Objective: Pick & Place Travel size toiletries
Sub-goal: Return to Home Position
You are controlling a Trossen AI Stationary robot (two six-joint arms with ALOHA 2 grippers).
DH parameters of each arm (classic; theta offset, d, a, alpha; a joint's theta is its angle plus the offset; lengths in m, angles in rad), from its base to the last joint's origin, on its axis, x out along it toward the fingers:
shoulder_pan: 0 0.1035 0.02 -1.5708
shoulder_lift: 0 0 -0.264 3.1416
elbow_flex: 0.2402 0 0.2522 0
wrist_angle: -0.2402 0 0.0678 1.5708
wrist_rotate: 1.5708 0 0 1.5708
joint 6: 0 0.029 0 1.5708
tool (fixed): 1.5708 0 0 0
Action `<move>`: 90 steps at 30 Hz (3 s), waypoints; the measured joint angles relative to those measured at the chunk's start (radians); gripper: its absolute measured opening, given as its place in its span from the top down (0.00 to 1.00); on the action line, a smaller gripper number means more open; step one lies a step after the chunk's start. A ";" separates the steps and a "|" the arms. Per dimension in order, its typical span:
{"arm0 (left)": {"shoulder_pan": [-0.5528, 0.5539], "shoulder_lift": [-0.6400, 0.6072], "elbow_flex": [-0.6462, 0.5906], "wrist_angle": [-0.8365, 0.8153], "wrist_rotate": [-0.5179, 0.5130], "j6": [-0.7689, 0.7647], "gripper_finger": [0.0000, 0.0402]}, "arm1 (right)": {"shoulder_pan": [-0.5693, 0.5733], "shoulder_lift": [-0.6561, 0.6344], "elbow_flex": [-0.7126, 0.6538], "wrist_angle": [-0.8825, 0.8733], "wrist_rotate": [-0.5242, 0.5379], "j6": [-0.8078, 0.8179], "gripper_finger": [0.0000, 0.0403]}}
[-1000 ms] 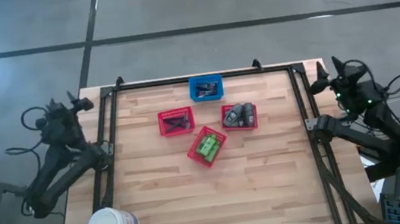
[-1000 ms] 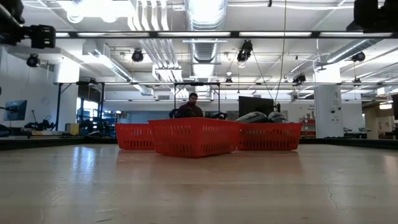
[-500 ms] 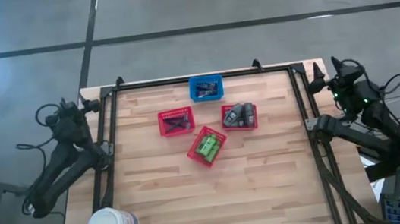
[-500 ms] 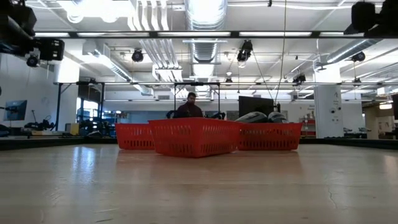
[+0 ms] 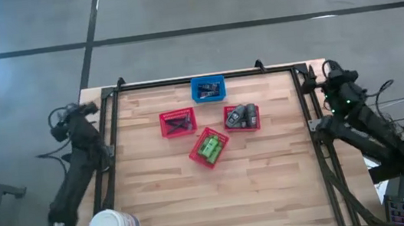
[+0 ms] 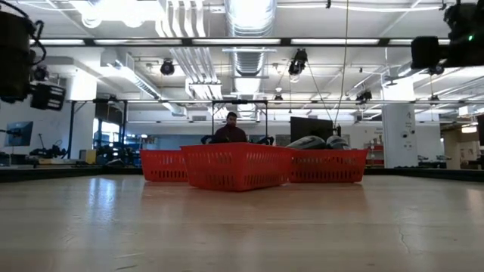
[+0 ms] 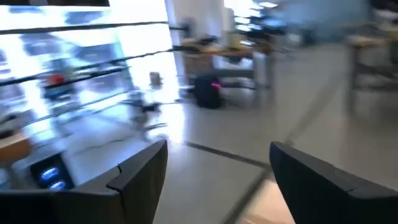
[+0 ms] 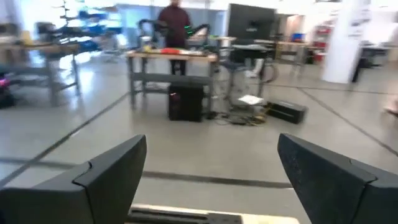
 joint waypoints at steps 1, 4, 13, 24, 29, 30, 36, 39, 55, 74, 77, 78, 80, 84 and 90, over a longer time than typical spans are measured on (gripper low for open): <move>0.053 0.000 -0.006 0.027 0.002 0.000 0.29 | -0.028 -0.005 -0.026 0.020 0.000 0.001 0.11; 0.235 0.000 -0.026 0.060 0.004 -0.002 0.29 | -0.115 -0.019 -0.130 0.059 0.002 0.001 0.13; 0.371 0.001 -0.026 -0.014 -0.102 0.031 0.29 | -0.312 0.010 -0.299 0.282 -0.040 -0.015 0.20; 0.268 0.000 -0.027 0.001 0.012 0.050 0.29 | -0.343 0.119 -0.356 0.426 -0.046 0.027 0.28; 0.329 0.000 -0.027 0.001 0.014 0.049 0.29 | -0.343 0.205 -0.343 0.471 -0.047 0.022 0.32; 0.331 0.000 -0.027 0.001 0.014 0.049 0.29 | -0.343 0.214 -0.340 0.473 -0.047 0.022 0.33; 0.330 0.000 -0.027 0.001 0.014 0.049 0.29 | -0.343 0.231 -0.336 0.488 -0.047 0.022 0.37; 0.330 0.000 -0.027 0.001 0.015 0.050 0.29 | -0.343 0.230 -0.336 0.489 -0.047 0.022 0.39; 0.328 0.028 -0.020 0.105 0.849 0.057 0.29 | -0.343 0.230 -0.336 0.489 -0.047 0.022 0.46; 0.328 0.083 -0.027 0.000 1.017 -0.213 0.29 | -0.343 0.230 -0.336 0.489 -0.047 0.021 0.30; 0.328 0.083 -0.027 -0.001 1.015 -0.213 0.29 | -0.343 0.229 -0.336 0.489 -0.047 0.021 0.28; 0.327 0.083 -0.027 -0.001 1.015 -0.213 0.29 | -0.343 0.229 -0.336 0.489 -0.047 0.021 0.27; 0.327 0.083 -0.028 0.002 1.015 -0.213 0.29 | -0.343 0.230 -0.336 0.489 -0.047 0.021 0.25; 0.327 0.082 -0.028 0.006 1.013 -0.213 0.29 | -0.343 0.230 -0.336 0.489 -0.046 0.021 0.21; 0.345 0.039 -0.028 0.005 1.014 -0.213 0.29 | -0.343 0.230 -0.336 0.489 -0.047 0.021 0.16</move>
